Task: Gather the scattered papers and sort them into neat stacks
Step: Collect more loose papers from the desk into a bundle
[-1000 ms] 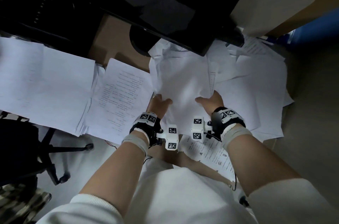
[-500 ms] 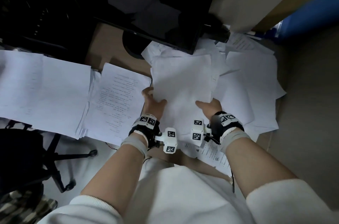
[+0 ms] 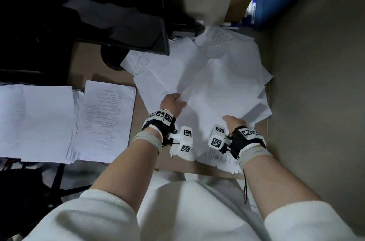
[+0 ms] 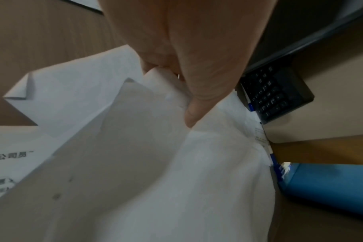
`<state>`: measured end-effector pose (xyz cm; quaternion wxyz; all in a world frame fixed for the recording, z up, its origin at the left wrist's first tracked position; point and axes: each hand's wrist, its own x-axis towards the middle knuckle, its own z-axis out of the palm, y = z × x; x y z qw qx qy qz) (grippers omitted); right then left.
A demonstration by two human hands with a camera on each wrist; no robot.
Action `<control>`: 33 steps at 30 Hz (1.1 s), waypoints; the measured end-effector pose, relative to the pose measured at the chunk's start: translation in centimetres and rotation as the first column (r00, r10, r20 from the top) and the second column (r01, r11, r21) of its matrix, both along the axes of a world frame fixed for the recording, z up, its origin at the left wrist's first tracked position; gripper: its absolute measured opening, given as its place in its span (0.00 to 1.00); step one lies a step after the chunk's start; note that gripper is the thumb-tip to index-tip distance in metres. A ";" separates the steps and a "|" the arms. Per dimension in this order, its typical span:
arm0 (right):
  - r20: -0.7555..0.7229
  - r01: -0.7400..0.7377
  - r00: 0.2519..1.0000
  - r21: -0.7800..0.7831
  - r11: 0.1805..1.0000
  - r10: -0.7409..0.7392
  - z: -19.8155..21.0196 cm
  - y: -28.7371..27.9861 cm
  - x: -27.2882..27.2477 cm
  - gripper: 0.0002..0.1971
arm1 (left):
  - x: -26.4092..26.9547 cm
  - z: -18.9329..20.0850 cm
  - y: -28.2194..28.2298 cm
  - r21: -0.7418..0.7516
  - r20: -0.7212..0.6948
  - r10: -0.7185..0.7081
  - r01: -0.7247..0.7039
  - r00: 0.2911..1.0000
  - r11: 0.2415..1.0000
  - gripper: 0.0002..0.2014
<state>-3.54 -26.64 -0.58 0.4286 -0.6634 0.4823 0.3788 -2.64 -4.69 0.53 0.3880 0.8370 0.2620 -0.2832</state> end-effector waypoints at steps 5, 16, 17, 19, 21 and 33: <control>-0.034 0.100 0.994 -0.037 0.994 -0.101 0.3 0.1 -0.2 0.22 | 1.4 -0.8 -0.5 0.153 0.017 -0.021 0.019 1.000 0.988 0.22; 0.025 0.291 0.957 -0.068 0.954 -0.290 -0.3 1.6 2.2 0.43 | 4.6 -3.0 0.9 0.222 -0.129 -0.255 0.278 0.958 0.934 0.33; 0.021 0.278 0.961 -0.055 0.959 -0.277 -0.4 1.7 2.3 0.43 | 4.6 -3.0 1.1 0.227 -0.136 -0.263 0.288 0.955 0.930 0.34; 0.047 0.279 0.960 -0.053 0.959 -0.277 -0.4 2.5 2.7 0.44 | 4.5 -3.3 1.6 0.165 -0.090 -0.207 0.219 0.974 0.962 0.36; 0.125 0.274 0.956 -0.060 0.960 -0.265 -0.2 3.6 3.3 0.43 | 4.2 -3.4 2.5 0.065 -0.011 -0.073 0.074 0.997 0.995 0.34; 0.326 0.210 0.929 -0.064 0.976 -0.178 3.7 4.5 5.2 0.28 | 2.5 -0.5 3.6 -0.150 -0.128 0.195 -0.214 0.972 0.965 0.34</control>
